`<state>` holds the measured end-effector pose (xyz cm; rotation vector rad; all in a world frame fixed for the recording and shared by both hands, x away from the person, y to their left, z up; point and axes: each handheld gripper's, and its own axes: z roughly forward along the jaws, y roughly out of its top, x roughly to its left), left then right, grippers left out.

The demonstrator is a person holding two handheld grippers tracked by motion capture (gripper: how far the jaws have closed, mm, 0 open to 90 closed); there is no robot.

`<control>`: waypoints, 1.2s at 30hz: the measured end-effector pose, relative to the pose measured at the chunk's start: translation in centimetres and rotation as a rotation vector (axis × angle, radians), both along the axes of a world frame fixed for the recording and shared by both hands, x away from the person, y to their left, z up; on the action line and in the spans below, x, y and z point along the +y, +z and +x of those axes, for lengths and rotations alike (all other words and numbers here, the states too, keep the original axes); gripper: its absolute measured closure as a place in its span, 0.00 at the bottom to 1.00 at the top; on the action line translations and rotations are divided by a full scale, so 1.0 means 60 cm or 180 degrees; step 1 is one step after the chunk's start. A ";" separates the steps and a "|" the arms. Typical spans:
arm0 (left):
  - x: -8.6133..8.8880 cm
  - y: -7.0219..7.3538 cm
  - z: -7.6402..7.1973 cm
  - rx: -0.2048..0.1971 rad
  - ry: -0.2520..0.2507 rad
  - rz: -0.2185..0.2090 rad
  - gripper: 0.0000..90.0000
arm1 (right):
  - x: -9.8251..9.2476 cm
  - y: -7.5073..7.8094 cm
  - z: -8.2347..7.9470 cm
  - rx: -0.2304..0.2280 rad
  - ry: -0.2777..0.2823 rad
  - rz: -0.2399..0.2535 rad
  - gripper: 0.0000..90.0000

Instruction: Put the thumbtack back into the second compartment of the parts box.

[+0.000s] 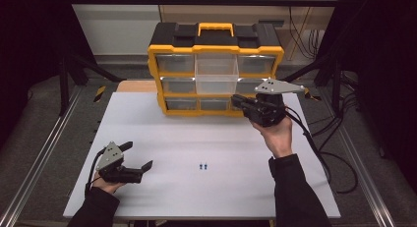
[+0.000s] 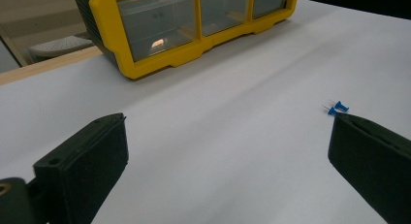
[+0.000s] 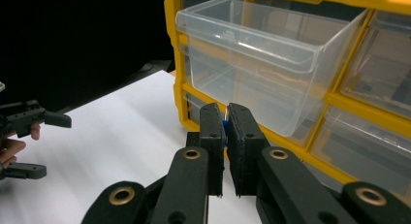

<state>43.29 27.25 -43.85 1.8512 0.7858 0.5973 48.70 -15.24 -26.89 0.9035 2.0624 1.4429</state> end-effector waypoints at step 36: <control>-0.001 -0.001 0.000 0.0001 -0.0009 -0.0004 0.01 | 0.028 0.068 0.027 -0.0119 -0.0068 -0.0060 0.95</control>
